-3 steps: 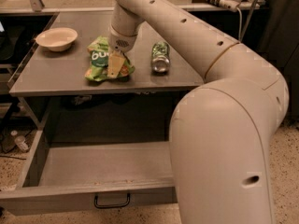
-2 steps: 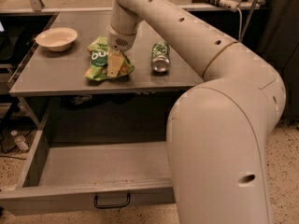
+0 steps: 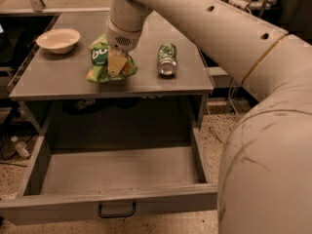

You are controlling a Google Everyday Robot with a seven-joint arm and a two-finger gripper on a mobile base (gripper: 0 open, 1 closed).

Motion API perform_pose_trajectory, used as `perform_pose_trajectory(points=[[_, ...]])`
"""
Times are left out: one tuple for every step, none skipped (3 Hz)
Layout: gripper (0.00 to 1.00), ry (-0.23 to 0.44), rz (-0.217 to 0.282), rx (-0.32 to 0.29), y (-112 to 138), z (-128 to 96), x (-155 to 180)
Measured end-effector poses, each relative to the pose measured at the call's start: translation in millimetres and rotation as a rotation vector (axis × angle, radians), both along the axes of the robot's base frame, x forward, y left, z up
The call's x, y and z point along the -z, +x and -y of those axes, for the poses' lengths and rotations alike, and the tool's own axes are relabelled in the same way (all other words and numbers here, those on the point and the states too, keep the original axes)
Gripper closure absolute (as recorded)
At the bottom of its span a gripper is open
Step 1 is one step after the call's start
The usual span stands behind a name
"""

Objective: Place green rice chip bag into top drawer

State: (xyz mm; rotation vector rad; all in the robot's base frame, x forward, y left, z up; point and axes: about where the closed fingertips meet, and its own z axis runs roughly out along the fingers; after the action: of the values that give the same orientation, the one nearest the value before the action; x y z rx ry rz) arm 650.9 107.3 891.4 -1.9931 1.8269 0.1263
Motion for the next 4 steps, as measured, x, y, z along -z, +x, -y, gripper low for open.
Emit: perform_pose_trajectory(points=[[1.00, 0.000, 0.000, 0.000, -0.1, 0.0, 0.0], [1.00, -0.034, 0.011, -0.011, -19.0, 1.5, -2.2], [1.00, -0.078, 0.006, 0.010, -59.1, 9.1, -8.8], [1.00, -0.103, 0.002, 0.043, -113.4, 17.0, -20.6]])
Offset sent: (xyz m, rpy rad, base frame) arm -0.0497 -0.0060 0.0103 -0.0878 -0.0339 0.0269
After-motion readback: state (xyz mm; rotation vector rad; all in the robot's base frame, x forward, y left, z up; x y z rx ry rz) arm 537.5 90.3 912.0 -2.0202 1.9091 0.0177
